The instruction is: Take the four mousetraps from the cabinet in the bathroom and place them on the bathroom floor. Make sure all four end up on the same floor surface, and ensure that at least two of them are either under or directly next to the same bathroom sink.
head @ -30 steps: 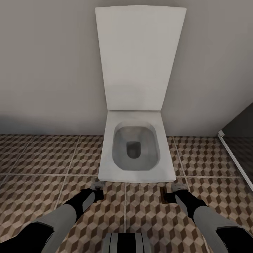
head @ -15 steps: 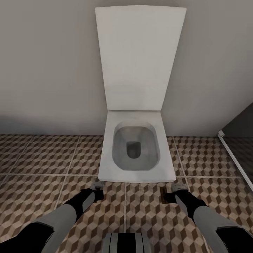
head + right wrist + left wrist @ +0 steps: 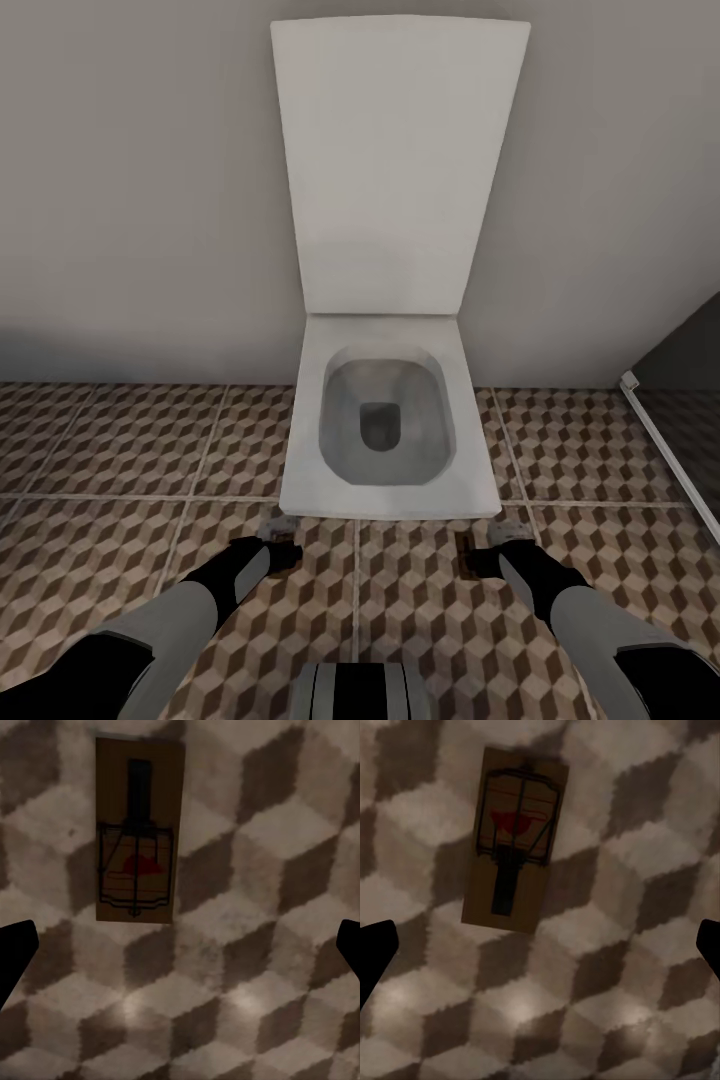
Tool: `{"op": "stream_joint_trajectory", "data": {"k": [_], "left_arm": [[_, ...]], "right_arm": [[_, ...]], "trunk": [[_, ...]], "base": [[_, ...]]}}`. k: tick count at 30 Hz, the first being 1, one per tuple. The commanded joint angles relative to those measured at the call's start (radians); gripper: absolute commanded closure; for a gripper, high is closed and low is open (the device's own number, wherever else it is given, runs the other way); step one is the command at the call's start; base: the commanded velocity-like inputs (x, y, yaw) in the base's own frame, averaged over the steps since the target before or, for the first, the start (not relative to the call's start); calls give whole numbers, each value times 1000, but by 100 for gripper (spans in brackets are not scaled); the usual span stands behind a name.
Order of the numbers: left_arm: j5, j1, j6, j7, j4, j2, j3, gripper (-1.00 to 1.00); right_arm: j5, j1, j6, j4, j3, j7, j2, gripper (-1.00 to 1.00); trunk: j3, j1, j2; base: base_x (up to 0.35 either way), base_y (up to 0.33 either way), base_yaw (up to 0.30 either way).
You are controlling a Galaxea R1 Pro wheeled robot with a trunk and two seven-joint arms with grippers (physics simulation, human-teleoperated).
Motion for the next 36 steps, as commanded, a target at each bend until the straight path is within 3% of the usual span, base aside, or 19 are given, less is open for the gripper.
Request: {"op": "stream_joint_trajectory", "data": {"k": [1, 24, 32, 36], "left_arm": [[11, 0, 5, 7, -2, 0, -8, -100], [11, 0, 3, 7, -3, 0, -7, -100], [11, 0, 3, 7, -3, 0, -7, -100], [11, 0, 3, 7, -3, 0, -7, -100]], "right_arm": [[-5, 0, 6, -2, 8, -1, -1, -100], [-5, 0, 6, -2, 8, -1, -1, -100], [-5, 0, 6, -2, 8, -1, -1, -100], [-5, 0, 6, -2, 8, -1, -1, -100]], "trunk": [[-1, 0, 0], [-1, 0, 0], [30, -4, 2], [30, -4, 2]], "base": [[0, 0, 0], [0, 0, 0], [0, 0, 0], [0, 0, 0]]}}
